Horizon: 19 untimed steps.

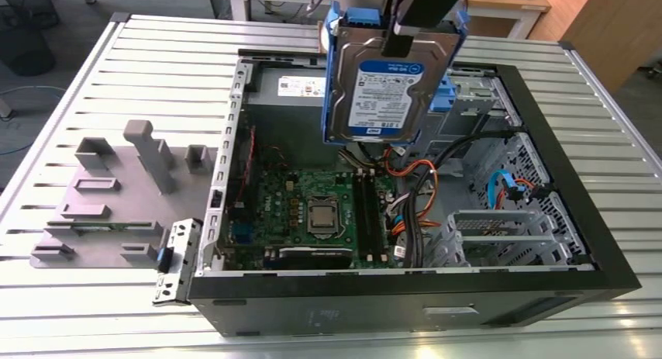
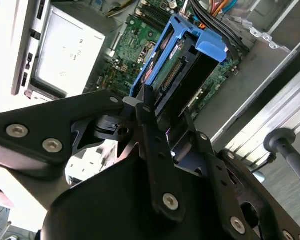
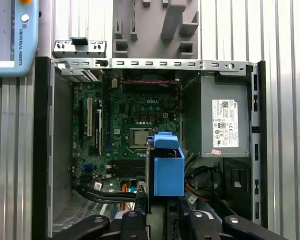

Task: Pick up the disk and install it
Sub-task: 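Pick up the disk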

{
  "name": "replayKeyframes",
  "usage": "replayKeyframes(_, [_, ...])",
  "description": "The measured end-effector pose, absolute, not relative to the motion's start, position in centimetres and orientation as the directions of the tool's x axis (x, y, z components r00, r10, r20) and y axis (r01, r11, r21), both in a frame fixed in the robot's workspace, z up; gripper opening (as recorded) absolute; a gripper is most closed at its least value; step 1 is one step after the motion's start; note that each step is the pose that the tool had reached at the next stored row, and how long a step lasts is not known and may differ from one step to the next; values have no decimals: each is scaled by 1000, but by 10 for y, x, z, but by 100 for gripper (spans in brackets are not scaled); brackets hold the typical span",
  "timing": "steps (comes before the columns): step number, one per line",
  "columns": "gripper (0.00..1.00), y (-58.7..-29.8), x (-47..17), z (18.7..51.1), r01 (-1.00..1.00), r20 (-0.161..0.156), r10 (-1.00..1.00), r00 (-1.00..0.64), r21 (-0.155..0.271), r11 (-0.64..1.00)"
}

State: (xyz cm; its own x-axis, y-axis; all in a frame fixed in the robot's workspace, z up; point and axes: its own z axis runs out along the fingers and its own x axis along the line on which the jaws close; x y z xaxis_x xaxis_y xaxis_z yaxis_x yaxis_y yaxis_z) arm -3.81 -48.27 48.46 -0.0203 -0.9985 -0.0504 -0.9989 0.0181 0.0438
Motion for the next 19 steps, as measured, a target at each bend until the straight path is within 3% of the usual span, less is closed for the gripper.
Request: replayKeyframes(19, [35,-527,-38,485,-999,-50,-999,-20,44,18])
